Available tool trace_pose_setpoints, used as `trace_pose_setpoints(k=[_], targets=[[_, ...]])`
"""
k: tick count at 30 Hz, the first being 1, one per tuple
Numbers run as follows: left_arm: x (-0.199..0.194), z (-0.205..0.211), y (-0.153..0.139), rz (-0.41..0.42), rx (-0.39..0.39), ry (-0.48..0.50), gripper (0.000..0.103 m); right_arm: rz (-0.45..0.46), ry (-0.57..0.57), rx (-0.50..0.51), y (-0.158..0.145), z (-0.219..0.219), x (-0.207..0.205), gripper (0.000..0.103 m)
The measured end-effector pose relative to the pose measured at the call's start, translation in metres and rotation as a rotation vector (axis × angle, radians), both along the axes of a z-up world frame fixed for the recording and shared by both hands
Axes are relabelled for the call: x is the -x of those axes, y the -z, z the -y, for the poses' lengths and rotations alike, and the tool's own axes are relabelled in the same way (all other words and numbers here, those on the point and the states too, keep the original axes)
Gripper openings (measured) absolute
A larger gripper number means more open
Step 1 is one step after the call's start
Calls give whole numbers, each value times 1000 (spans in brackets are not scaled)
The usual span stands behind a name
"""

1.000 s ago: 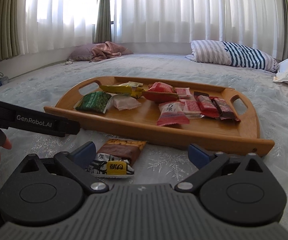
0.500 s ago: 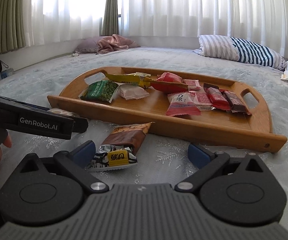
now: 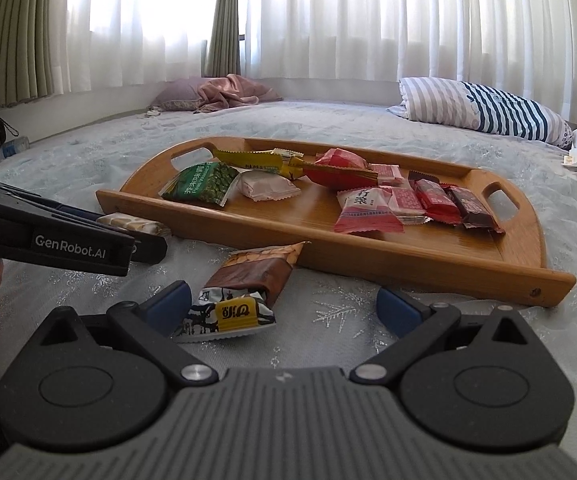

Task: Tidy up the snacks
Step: 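Grasp the cookie roll pack with the left gripper while the right grasps the brown-white snack bag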

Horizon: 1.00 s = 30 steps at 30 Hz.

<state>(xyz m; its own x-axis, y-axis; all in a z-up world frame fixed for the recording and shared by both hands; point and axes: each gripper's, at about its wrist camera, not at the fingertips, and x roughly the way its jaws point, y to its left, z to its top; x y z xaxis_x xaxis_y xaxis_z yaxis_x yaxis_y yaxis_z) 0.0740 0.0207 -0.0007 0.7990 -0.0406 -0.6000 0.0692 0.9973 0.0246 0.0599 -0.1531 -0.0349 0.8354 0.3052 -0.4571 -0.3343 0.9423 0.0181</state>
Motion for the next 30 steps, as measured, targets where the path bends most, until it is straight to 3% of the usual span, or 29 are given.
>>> trace_pose_setpoints(k=[5,14,23,30], targets=[[4,-1,-5,6,10,-2,55,11,-8,21,-7,-2,4,103],[11,2,-12,20,19,0,55,46,-62,79,-12,-13,17,90],[12,5,-11,17,17,7,55,-7,-38,11,-16,-10,13,74],[13,6,-10,14,22,8,55,-10,-37,13,-20,-7,19,56]])
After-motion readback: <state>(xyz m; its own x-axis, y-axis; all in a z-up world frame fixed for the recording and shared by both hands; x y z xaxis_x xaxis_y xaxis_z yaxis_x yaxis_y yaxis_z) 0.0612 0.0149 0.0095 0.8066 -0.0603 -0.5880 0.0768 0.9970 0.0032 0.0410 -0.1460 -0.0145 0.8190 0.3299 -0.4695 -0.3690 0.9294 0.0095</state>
